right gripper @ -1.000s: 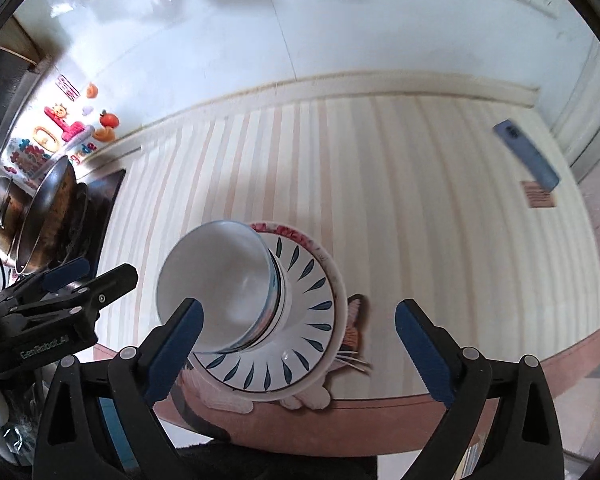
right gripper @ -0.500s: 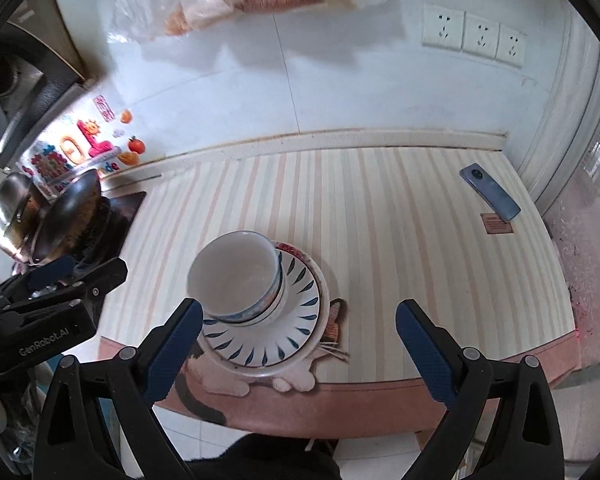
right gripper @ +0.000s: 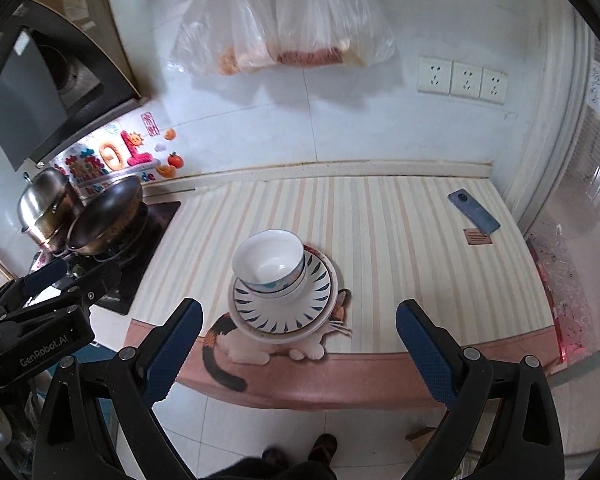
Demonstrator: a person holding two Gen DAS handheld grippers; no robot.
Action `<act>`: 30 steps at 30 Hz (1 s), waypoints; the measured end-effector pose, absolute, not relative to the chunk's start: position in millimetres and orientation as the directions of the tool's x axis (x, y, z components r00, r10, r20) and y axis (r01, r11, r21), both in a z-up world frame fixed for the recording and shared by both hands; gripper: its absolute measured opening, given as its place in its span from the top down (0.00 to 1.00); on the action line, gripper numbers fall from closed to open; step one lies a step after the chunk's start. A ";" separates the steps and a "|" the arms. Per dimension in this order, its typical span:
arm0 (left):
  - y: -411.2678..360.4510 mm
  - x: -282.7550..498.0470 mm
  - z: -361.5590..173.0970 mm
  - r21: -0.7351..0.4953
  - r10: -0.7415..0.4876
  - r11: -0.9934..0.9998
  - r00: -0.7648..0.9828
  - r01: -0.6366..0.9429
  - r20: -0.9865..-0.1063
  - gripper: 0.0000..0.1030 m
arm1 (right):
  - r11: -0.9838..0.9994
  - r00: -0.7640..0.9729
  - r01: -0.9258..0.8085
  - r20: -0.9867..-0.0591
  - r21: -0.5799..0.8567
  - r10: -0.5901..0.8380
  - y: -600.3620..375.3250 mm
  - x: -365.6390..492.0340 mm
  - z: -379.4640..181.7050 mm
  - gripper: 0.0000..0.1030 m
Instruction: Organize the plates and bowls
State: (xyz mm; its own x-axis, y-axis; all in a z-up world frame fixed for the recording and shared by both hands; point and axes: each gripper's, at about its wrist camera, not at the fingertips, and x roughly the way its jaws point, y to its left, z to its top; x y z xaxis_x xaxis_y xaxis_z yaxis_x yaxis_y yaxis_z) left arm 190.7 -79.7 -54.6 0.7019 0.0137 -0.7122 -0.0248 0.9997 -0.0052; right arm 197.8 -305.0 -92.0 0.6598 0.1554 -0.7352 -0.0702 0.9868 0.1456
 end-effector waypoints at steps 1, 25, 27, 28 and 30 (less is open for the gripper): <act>-76.9 180.9 -50.6 -0.010 0.011 1.000 0.707 -0.026 -0.707 0.12 | 0.988 0.674 -0.061 -0.724 0.141 0.145 -304.5 184.6 -86.0 0.03; -7.3 6.5 -13.3 -0.018 0.015 0.999 0.769 -0.034 -0.639 0.12 | 0.993 0.762 -0.035 -0.639 0.116 0.101 -247.5 -26.2 -34.7 0.03; -4.7 0.5 -12.4 -0.022 0.010 0.999 0.769 -0.031 -0.639 0.12 | 0.993 0.767 -0.039 -0.634 0.110 0.100 -244.2 -34.6 -31.0 0.03; -3.7 -2.6 -12.0 -0.023 0.008 0.999 0.770 -0.030 -0.638 0.12 | 0.993 0.769 -0.042 -0.631 0.110 0.102 -244.1 -35.8 -28.6 0.02; -1.9 -7.1 -11.3 -0.023 0.008 0.999 0.772 -0.030 -0.635 0.12 | 0.994 0.774 -0.042 -0.626 0.103 0.097 -241.9 -42.9 -25.8 0.02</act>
State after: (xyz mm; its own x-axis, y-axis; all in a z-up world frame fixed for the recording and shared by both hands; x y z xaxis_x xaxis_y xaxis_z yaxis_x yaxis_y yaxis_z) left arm -7.1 -1.9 -11.3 0.7721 0.0082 -0.6354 -0.0295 0.9993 -0.0229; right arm -42.9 -241.9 -25.8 0.7741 0.0975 -0.6255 -0.0419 0.9938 0.1031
